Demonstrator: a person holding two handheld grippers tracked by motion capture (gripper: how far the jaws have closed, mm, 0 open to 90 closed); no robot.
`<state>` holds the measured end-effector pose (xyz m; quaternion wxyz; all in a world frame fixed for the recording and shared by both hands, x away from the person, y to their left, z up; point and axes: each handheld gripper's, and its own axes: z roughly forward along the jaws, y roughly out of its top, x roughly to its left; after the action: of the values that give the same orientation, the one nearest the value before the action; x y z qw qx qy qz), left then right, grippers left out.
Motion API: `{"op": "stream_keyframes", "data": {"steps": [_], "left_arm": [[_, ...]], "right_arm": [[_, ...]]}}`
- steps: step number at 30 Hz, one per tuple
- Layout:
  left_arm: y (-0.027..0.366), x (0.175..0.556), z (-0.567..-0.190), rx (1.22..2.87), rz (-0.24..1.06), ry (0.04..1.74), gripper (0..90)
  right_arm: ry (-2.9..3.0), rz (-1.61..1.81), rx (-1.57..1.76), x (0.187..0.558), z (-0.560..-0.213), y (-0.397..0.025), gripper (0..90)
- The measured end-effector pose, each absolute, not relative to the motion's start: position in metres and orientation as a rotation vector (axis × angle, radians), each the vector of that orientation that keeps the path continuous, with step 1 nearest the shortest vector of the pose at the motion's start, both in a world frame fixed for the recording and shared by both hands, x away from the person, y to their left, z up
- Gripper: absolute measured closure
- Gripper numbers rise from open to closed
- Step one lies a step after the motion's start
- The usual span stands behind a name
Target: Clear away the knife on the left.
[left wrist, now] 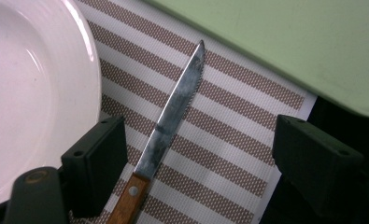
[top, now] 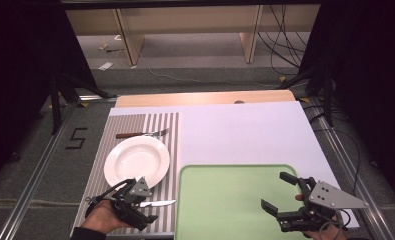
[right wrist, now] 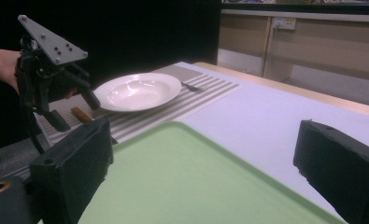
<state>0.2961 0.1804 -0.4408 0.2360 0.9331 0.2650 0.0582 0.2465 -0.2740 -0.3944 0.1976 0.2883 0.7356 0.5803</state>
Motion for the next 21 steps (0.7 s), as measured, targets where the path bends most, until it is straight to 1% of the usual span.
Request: {"op": "stream_keyframes", "data": {"steps": [12,21], "left_arm": [[0.200,0.301,-0.452,2.623,0.159,0.822,19.9],[0.207,0.303,-0.458,2.639,0.127,0.885,21.4]], "right_arm": [[2.061,1.630,0.800,0.246,-0.394,-0.273,5.8],[2.059,1.631,0.798,0.246,-0.395,-0.273,5.8]]}}
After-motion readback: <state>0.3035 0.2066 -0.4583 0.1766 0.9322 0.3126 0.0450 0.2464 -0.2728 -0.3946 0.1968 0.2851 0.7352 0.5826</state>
